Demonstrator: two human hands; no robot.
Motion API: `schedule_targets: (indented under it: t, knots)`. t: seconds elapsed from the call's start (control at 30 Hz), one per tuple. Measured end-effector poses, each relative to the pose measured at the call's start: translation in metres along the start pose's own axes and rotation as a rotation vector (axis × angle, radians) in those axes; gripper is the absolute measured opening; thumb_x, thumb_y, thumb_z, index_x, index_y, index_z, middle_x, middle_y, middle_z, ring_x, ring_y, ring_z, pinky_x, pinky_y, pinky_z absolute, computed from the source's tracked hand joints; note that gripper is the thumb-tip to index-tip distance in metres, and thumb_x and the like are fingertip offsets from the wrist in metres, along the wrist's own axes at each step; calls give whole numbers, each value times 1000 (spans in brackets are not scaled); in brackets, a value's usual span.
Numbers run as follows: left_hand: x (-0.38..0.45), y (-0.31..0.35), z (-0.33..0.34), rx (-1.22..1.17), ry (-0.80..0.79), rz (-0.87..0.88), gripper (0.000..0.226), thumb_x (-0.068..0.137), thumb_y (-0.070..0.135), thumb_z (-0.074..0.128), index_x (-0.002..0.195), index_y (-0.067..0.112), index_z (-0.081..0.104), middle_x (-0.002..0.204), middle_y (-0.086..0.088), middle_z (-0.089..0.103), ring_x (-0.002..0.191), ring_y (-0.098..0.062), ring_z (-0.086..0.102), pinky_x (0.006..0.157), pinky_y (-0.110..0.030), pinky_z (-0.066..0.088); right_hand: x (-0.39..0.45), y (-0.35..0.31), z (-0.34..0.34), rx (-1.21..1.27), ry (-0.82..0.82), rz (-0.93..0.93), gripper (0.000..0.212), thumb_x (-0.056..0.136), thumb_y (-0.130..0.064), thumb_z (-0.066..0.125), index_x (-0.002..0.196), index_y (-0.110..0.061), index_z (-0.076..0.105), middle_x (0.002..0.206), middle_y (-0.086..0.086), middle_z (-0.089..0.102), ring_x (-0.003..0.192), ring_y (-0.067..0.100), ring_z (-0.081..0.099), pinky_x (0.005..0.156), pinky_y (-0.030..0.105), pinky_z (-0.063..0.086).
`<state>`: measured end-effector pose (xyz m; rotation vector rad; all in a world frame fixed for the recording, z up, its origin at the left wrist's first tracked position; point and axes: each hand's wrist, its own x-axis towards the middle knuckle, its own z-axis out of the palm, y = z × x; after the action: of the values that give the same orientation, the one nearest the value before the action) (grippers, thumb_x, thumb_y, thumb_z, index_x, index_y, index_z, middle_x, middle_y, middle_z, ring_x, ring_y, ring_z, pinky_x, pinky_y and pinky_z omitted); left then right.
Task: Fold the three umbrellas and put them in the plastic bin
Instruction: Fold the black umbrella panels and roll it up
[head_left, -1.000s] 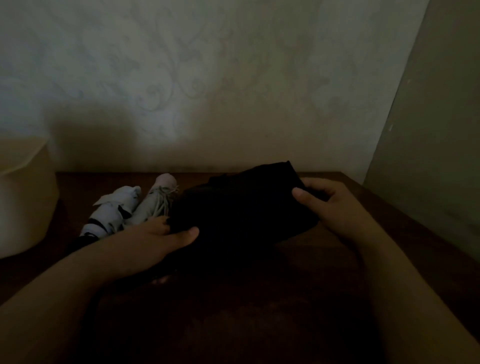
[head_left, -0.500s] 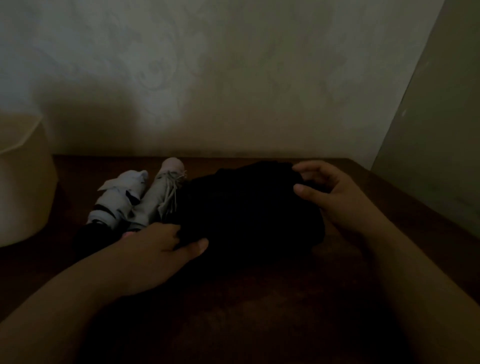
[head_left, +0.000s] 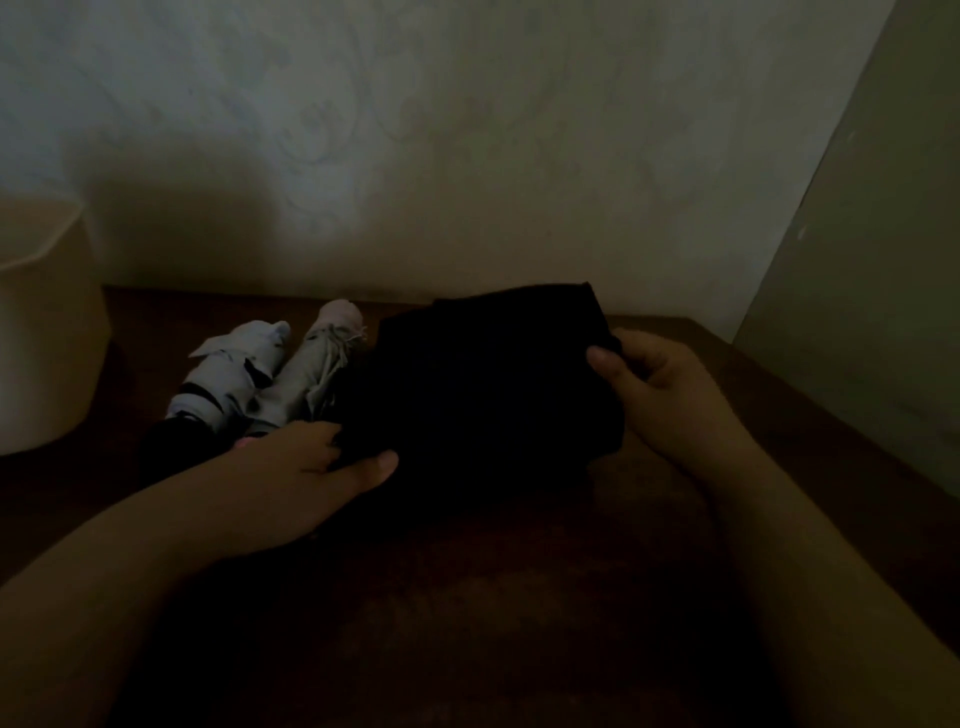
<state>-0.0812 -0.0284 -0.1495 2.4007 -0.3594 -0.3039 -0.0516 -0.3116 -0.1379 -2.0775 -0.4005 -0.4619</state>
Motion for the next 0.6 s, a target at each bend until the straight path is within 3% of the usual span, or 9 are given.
schedule_targets:
  t: [0.07, 0.13, 0.2, 0.27, 0.37, 0.47, 0.53, 0.6]
  knots:
    - [-1, 4, 3, -19, 6, 18, 42, 70, 63, 38, 97, 37, 56, 73, 9, 69, 64, -7, 65, 67, -25, 53, 1, 0, 7, -241, 144, -116, 23, 96, -19, 49, 96, -2, 64, 83, 13, 66, 72, 15, 60, 62, 33, 45]
    - [-2, 9, 9, 0, 11, 54, 23, 83, 53, 39, 86, 36, 53, 63, 12, 65, 57, -2, 61, 58, -15, 49, 3, -1, 7, -408, 197, -152, 27, 97, -24, 48, 89, -2, 61, 73, 13, 62, 64, 20, 56, 60, 38, 41]
    - [-1, 14, 14, 52, -7, 108, 23, 92, 43, 39, 78, 30, 52, 53, 19, 57, 50, 0, 53, 53, -12, 42, 7, -2, 4, -491, 100, -11, 30, 95, -29, 50, 78, -6, 60, 64, 5, 56, 59, 17, 52, 55, 35, 37]
    - [-1, 15, 15, 104, -30, 110, 30, 93, 42, 38, 83, 21, 57, 50, 17, 53, 47, -1, 49, 52, -13, 40, 11, -1, 4, -504, -27, 191, 36, 94, -31, 54, 63, -14, 55, 55, 0, 47, 51, 10, 43, 48, 28, 29]
    - [-2, 14, 12, 31, -31, 39, 27, 88, 49, 39, 91, 30, 58, 62, 6, 59, 50, -5, 53, 52, -13, 44, 8, 0, 0, -276, -74, 280, 32, 92, -35, 56, 63, -21, 57, 56, -5, 53, 49, 6, 50, 49, 23, 34]
    - [-3, 5, 7, -108, 25, -38, 33, 73, 62, 41, 85, 36, 57, 77, 4, 68, 62, -9, 65, 61, -18, 50, 2, -1, -13, 186, -170, 316, 31, 82, -43, 57, 85, -13, 66, 73, -5, 66, 66, 7, 63, 56, 19, 46]
    - [-1, -2, 4, -166, 19, -24, 63, 58, 81, 44, 81, 26, 64, 69, -4, 70, 62, -20, 67, 66, -31, 53, 0, 3, -19, 356, -234, 312, 35, 76, -40, 57, 92, -11, 66, 85, 2, 68, 77, 14, 66, 66, 24, 51]
    - [2, -7, 2, -198, -9, 5, 99, 34, 97, 45, 79, 12, 68, 64, -10, 68, 58, -24, 65, 64, -33, 50, 1, 6, -18, 369, -240, 296, 33, 74, -38, 59, 94, -13, 66, 94, 4, 69, 85, 17, 68, 73, 29, 54]
